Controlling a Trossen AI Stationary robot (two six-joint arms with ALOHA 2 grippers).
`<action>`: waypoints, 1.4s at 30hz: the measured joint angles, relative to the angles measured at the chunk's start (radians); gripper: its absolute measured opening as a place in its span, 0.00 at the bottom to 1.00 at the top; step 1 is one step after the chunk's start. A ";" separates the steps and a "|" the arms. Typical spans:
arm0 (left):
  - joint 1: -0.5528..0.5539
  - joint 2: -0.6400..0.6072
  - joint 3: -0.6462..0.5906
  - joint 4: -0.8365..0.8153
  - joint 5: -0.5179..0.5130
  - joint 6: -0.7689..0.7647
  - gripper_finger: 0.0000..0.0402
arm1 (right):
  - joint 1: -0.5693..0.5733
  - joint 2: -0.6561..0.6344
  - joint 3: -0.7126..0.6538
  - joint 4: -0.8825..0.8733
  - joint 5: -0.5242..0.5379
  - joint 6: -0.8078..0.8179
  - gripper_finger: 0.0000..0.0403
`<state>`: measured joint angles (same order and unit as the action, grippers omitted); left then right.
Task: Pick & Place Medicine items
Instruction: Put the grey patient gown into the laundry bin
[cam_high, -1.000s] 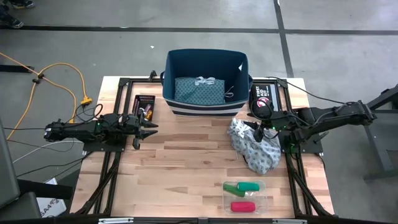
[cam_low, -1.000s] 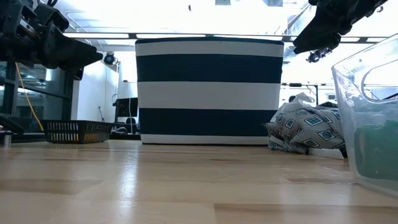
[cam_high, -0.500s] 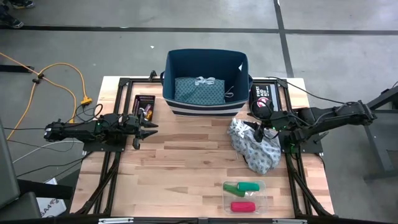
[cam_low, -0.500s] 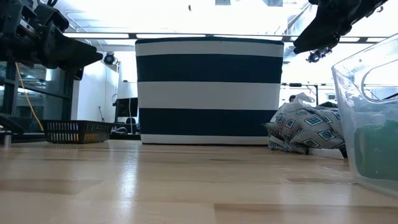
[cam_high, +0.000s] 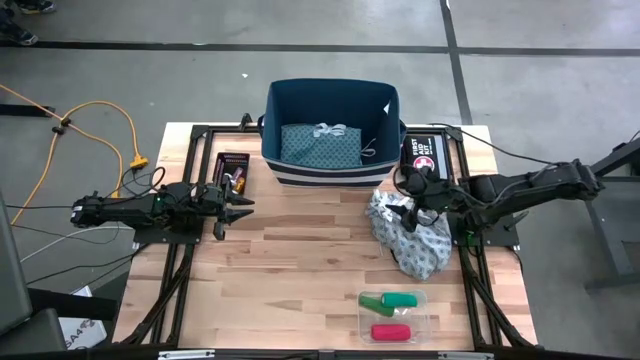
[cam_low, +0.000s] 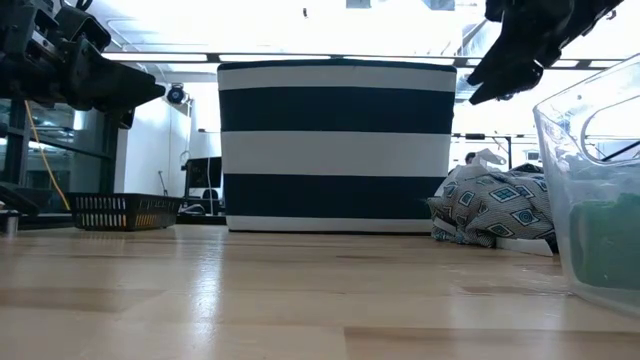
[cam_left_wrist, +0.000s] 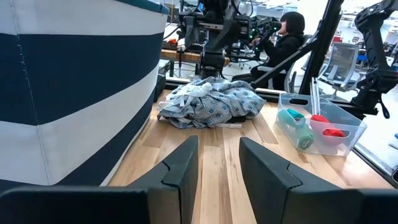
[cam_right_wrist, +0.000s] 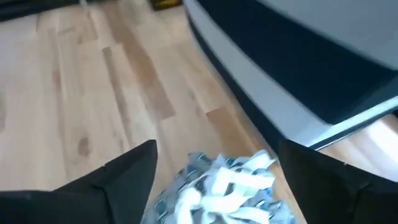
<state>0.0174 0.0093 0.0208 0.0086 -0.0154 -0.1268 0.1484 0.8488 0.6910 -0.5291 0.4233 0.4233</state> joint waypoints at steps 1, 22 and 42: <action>0.000 0.000 0.000 0.000 0.000 0.000 0.28 | 0.000 0.005 0.000 0.004 -0.018 -0.002 0.81; 0.000 0.000 0.000 0.000 0.000 0.000 0.28 | 0.000 0.012 0.000 0.154 -0.192 -0.024 0.82; 0.000 0.000 0.000 0.000 0.000 0.000 0.28 | 0.047 0.116 0.094 0.111 -0.165 0.050 0.82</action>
<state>0.0174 0.0093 0.0212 0.0086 -0.0158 -0.1268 0.1956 0.9651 0.7854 -0.4183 0.2581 0.4736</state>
